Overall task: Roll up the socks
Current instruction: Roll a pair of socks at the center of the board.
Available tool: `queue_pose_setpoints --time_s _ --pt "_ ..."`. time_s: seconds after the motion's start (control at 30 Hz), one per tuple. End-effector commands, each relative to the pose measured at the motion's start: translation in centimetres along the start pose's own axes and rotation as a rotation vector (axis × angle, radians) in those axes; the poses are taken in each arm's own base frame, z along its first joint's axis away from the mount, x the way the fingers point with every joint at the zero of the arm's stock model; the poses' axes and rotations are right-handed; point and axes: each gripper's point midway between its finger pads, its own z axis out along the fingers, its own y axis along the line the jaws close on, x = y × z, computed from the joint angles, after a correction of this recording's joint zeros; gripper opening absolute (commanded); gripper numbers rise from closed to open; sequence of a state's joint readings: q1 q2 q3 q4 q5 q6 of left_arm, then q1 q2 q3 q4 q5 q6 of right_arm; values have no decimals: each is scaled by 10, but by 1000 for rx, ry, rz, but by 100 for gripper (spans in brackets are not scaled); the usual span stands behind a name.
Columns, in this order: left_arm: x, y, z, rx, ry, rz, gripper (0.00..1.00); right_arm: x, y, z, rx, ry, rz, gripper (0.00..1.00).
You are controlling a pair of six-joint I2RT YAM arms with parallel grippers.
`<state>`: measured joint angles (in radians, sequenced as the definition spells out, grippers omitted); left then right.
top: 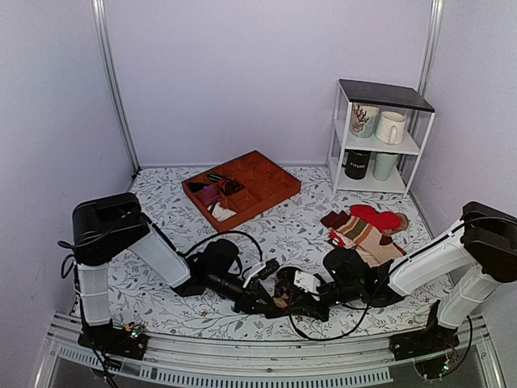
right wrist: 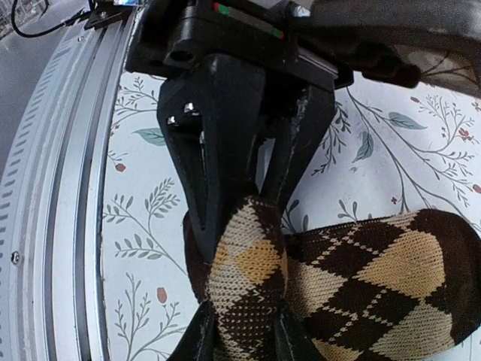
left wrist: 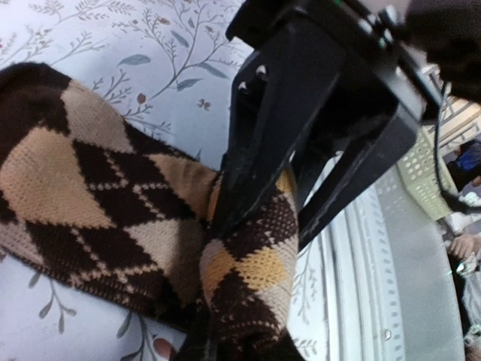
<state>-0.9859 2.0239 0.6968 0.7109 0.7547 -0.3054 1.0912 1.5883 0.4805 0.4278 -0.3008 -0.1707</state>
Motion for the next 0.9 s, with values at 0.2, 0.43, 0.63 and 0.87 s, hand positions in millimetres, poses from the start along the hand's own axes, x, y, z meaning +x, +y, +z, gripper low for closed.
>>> queue_pose_setpoints --time_s 0.2,0.43,0.63,0.87 --pt "-7 28 -45 -369 -5 114 99 50 2 12 -99 161 295 19" --pt "-58 -1 -91 -556 -258 417 99 54 8 15 -206 179 427 19" --pt "-43 -52 -66 -304 -255 590 100 59 12 17 -315 221 537 18" --pt "-21 -49 -34 -209 -161 613 99 66 15 21 -352 267 573 18"
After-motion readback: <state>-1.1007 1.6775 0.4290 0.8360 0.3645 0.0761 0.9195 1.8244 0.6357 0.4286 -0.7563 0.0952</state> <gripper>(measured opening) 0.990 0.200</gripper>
